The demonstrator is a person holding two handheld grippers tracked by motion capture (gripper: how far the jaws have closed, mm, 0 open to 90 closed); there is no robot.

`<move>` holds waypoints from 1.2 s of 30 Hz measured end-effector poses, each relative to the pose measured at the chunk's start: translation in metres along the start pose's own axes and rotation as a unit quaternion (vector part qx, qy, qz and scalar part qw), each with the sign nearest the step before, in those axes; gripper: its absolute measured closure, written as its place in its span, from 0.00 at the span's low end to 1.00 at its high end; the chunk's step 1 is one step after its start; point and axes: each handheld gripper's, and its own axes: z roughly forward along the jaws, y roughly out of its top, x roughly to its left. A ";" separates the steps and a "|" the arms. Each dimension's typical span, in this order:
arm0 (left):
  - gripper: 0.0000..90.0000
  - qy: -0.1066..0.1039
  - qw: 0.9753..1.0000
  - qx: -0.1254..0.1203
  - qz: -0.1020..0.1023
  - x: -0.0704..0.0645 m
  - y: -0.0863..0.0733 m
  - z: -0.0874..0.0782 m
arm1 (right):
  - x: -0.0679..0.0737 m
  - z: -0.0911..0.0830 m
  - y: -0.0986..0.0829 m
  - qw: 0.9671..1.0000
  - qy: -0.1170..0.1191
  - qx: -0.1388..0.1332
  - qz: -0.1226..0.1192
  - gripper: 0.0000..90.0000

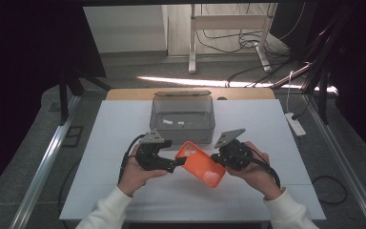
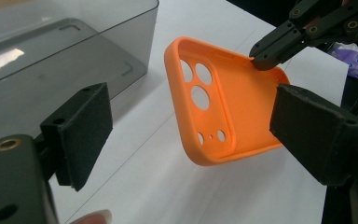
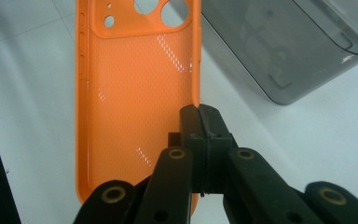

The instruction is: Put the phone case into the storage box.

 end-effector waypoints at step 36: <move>0.64 -0.053 0.998 0.041 -0.018 0.006 -0.001 0.015 | 0.003 0.002 0.000 1.000 -0.002 0.000 -0.015 1.00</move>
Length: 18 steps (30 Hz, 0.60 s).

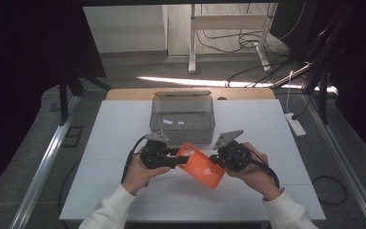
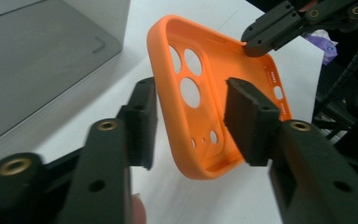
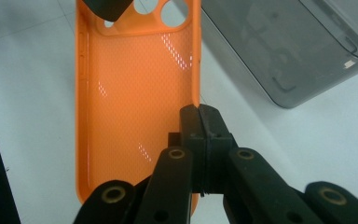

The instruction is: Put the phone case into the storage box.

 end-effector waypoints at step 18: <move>0.90 0.023 1.000 -0.017 0.003 0.001 -0.003 -0.007 | 0.002 -0.001 0.001 1.000 0.004 -0.005 -0.002 1.00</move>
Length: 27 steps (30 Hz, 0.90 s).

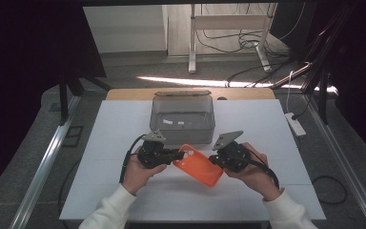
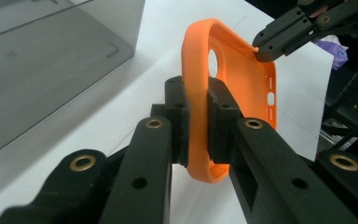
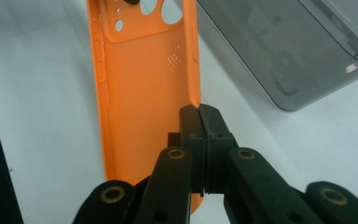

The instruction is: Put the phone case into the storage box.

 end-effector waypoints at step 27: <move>0.91 -0.005 0.999 -0.045 0.009 0.004 -0.002 -0.011 | -0.008 -0.008 -0.001 0.998 0.015 -0.051 0.034 0.75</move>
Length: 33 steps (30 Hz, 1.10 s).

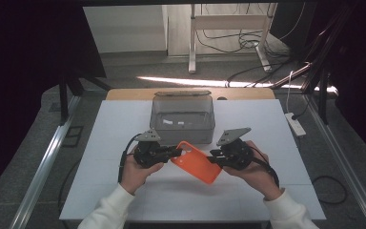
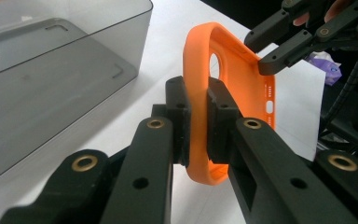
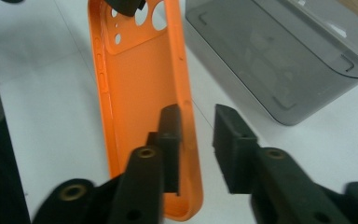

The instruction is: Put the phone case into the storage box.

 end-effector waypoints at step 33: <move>0.91 0.009 1.000 -0.012 0.008 0.000 -0.003 -0.006 | -0.016 0.004 -0.011 0.993 0.057 -0.073 0.078 0.22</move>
